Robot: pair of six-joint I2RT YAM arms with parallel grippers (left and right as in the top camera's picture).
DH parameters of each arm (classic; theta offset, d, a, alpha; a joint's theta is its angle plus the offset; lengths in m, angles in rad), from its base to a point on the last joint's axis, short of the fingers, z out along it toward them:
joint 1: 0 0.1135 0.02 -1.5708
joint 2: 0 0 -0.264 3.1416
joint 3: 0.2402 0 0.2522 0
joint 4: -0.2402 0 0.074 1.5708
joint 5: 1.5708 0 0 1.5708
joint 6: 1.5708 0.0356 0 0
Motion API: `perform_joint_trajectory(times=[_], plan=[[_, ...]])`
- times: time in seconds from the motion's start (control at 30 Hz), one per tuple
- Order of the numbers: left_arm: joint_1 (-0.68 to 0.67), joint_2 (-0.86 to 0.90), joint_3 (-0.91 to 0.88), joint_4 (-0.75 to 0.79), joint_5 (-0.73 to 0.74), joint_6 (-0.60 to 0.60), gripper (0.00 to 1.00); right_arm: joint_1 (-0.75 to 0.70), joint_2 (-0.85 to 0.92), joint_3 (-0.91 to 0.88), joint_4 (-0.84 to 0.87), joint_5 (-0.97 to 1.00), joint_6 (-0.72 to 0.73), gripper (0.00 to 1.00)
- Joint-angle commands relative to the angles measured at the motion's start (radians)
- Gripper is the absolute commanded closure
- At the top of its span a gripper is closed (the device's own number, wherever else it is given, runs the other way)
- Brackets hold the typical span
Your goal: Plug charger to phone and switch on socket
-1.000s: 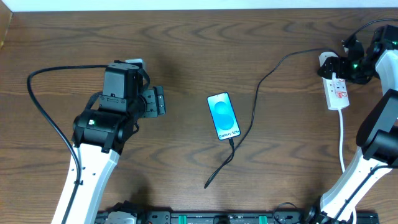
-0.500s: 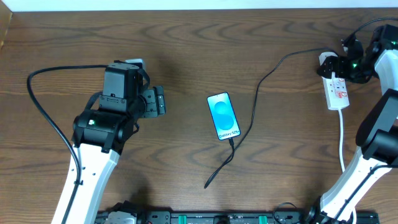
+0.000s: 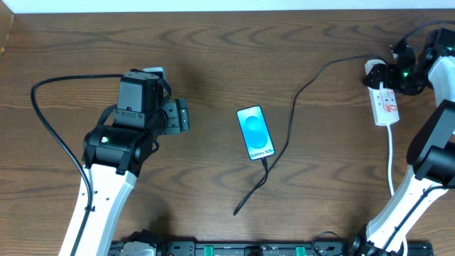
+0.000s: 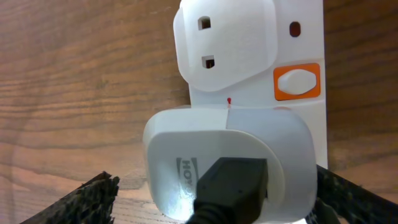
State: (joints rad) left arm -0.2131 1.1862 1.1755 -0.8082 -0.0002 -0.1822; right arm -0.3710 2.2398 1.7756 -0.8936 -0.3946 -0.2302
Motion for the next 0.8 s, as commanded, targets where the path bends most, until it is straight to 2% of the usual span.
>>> perform_joint_trajectory(times=[0.0,0.43,0.77], plan=[[0.000,0.002,0.005,-0.003,-0.012,0.010,0.16,0.028,0.083,-0.023,-0.035,-0.113,0.016,0.11],[0.000,0.002,0.005,-0.003,-0.012,0.010,0.16,0.039,0.083,-0.038,-0.095,-0.114,0.013,0.14],[0.000,0.002,0.005,-0.003,-0.012,0.010,0.15,0.052,0.083,-0.149,-0.063,-0.121,0.016,0.15]])
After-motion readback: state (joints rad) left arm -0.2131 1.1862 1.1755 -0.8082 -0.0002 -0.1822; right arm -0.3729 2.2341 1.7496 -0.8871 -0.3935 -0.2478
